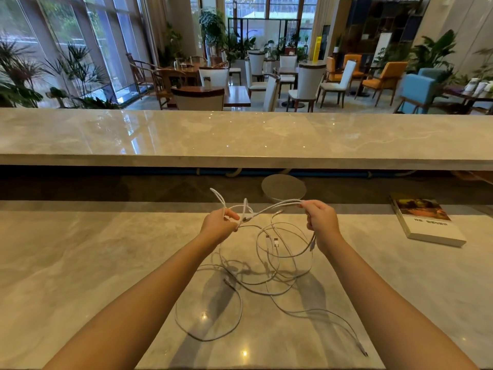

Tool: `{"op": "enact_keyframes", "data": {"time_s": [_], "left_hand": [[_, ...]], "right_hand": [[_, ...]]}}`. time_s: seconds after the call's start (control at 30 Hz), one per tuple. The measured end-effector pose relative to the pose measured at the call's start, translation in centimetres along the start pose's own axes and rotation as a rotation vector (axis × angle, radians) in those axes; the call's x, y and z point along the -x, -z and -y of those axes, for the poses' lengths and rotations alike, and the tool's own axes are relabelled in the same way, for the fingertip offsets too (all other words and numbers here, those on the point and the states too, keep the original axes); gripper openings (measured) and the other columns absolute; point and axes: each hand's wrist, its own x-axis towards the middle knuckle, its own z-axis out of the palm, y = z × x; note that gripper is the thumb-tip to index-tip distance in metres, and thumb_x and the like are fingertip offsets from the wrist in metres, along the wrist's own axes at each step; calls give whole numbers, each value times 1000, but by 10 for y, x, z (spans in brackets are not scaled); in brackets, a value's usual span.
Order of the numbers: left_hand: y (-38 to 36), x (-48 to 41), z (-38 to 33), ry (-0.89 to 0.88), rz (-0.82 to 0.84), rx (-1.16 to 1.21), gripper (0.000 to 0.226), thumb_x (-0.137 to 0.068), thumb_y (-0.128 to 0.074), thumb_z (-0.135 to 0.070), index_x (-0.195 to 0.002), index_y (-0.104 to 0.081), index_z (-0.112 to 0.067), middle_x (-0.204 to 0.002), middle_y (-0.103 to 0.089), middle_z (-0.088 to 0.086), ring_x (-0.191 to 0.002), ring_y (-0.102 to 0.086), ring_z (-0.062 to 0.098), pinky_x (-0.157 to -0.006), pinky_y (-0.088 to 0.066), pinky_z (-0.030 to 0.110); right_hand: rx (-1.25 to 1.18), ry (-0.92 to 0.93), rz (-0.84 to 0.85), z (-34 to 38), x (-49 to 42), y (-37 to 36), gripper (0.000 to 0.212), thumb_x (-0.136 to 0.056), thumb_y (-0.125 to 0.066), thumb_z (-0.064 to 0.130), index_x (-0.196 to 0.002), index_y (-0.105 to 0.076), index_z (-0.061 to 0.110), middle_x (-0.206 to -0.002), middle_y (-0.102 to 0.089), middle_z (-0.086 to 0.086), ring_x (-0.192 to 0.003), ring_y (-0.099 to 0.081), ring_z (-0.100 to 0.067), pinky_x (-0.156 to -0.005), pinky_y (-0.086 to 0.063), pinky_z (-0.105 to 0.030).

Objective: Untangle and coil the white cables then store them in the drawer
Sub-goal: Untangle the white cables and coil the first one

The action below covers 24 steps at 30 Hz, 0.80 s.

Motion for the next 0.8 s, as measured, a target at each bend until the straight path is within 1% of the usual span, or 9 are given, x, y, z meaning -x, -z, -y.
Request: {"op": "enact_keyframes", "data": {"time_s": [0.17, 0.27, 0.4, 0.5, 0.6, 0.67, 0.7, 0.77, 0.8], "left_hand": [[21, 0, 16, 69, -8, 39, 17, -83, -56, 2, -87, -68, -9, -76, -61, 9, -55, -40, 13, -44, -31, 20], [29, -1, 22, 93, -25, 65, 22, -85, -54, 4, -96, -68, -8, -75, -60, 9, -54, -39, 13, -43, -29, 20], [32, -2, 22, 91, 10, 100, 39, -84, -53, 7, -117, -63, -12, -71, -57, 9, -52, -35, 12, -43, -28, 19], [33, -4, 20, 72, 62, 111, 45, -85, -55, 4, -125, -57, -16, -75, -58, 11, -52, -35, 12, -44, -29, 20], [34, -5, 19, 46, 103, 90, 49, -85, -58, 1, -129, -54, -18, -83, -58, 15, -53, -35, 12, -45, -30, 21], [34, -5, 17, 33, 132, 78, 49, -85, -58, 0, -130, -53, -18, -82, -59, 14, -52, -36, 12, -45, -30, 20], [34, -4, 16, 28, 148, 76, 48, -85, -59, -1, -129, -54, -18, -83, -60, 15, -52, -36, 12, -45, -30, 20], [34, -3, 12, 9, 180, 63, 47, -84, -60, -2, -128, -55, -19, -86, -59, 16, -53, -37, 12, -45, -30, 20], [34, -2, 9, -5, 198, 50, 46, -84, -60, -2, -126, -56, -20, -86, -60, 15, -54, -37, 12, -45, -31, 19]], "right_hand": [[25, -5, -133, 0, -15, 23, 21, -94, -49, 19, -95, -65, 6, -64, -51, -3, -57, -42, -12, -50, -36, -25], [140, -33, -142, -10, -20, 29, 21, -96, -44, 19, -95, -62, 8, -70, -57, -7, -57, -45, -14, -52, -40, -27], [241, -172, -57, -28, -22, 25, 25, -98, -39, 16, -94, -59, 1, -70, -60, -11, -56, -51, -17, -57, -47, -29], [350, -235, 25, -46, -22, 22, 27, -97, -38, 15, -95, -60, -1, -70, -62, -10, -60, -54, -18, -62, -46, -33], [545, -230, 147, -54, -20, 18, 32, -97, -40, 21, -107, -59, -3, -88, -67, -14, -77, -59, -23, -71, -47, -37], [885, -180, 203, -51, -19, 12, 40, -97, -41, 29, -121, -52, -1, -118, -60, -18, -105, -56, -30, -87, -45, -39], [1029, -125, 174, -47, -18, 8, 45, -97, -42, 34, -129, -46, 2, -130, -54, -17, -117, -50, -32, -94, -42, -40], [1100, 95, 102, -33, -13, -3, 49, -95, -45, 36, -138, -40, 11, -139, -47, -11, -128, -41, -31, -100, -38, -42], [1046, 225, 139, -25, -11, -10, 48, -95, -46, 34, -138, -41, 14, -138, -49, -7, -129, -40, -28, -101, -38, -41]]}}
